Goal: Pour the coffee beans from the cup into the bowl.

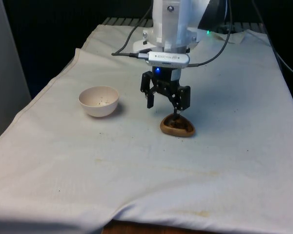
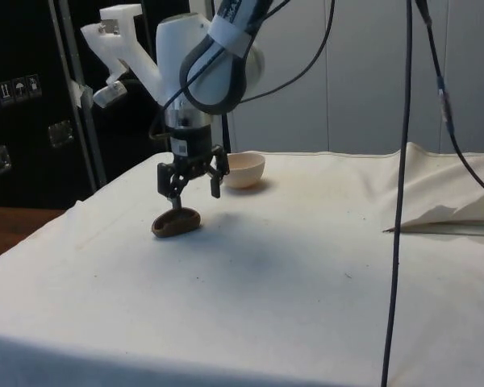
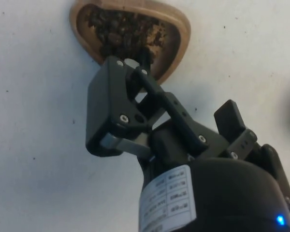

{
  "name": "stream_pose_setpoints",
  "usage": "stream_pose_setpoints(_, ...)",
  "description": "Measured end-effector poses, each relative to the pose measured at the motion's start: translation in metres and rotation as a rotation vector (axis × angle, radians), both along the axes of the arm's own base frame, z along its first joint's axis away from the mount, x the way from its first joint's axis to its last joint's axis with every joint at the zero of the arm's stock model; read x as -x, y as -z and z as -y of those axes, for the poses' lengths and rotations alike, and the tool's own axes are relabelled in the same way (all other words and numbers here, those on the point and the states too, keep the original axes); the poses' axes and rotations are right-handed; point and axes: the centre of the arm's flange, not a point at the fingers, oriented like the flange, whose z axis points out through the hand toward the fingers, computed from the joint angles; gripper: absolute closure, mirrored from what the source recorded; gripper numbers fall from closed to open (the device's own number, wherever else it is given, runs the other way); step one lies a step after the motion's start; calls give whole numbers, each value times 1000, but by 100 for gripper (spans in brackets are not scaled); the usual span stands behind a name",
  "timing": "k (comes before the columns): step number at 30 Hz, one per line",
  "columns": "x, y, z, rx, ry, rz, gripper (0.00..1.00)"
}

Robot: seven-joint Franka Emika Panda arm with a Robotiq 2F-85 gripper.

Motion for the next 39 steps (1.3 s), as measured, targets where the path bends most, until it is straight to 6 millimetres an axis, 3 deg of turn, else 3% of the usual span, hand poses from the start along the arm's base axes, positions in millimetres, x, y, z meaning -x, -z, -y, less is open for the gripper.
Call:
stream_pose_setpoints(21, -1, 5, 4, 1, 31, 21, 0)
stream_pose_setpoints(24, -1, 5, 4, 1, 32, 21, 5)
stream_pose_setpoints(25, -1, 5, 4, 1, 32, 21, 10)
stream_pose_setpoints(26, -1, 5, 4, 1, 32, 21, 22)
stream_pose_setpoints(28, -1, 5, 4, 1, 33, 21, 37)
stream_pose_setpoints(33, -1, 5, 4, 1, 33, 21, 65)
stream_pose_setpoints(34, -1, 5, 4, 1, 33, 21, 75)
stream_pose_setpoints(35, -1, 5, 4, 1, 33, 21, 75)
stream_pose_setpoints(39, -1, 5, 4, 1, 34, 21, 97)
